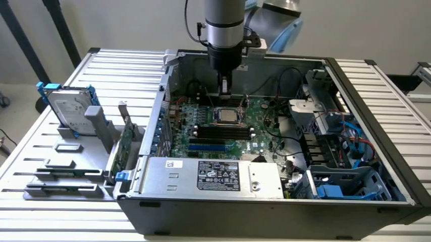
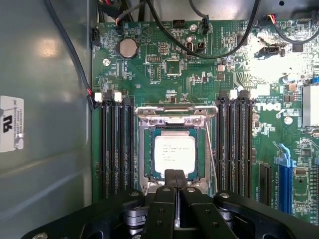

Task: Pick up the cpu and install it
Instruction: 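Place the cpu into insertion slot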

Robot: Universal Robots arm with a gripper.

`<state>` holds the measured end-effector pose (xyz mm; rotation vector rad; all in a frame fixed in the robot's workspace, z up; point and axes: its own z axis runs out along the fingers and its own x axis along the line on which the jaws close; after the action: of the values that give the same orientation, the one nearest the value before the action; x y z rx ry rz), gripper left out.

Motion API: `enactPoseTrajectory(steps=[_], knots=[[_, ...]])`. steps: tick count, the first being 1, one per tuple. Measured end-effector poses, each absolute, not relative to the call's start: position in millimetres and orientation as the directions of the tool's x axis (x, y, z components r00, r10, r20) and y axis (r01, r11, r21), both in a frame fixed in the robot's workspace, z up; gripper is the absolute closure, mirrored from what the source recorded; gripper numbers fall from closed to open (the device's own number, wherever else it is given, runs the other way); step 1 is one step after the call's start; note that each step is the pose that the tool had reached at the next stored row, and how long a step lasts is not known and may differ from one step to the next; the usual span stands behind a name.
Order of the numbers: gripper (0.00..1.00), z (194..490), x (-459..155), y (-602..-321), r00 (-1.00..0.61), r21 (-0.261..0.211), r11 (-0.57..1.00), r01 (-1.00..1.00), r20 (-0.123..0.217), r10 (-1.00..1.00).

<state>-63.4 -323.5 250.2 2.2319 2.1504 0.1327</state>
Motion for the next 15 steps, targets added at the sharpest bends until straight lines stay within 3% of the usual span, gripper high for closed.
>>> enactPoseTrajectory(steps=[15], knots=[[0.89, 264, -75, -328, 0.036, 0.083, -0.039, 0.996, 0.036, 0.999]])
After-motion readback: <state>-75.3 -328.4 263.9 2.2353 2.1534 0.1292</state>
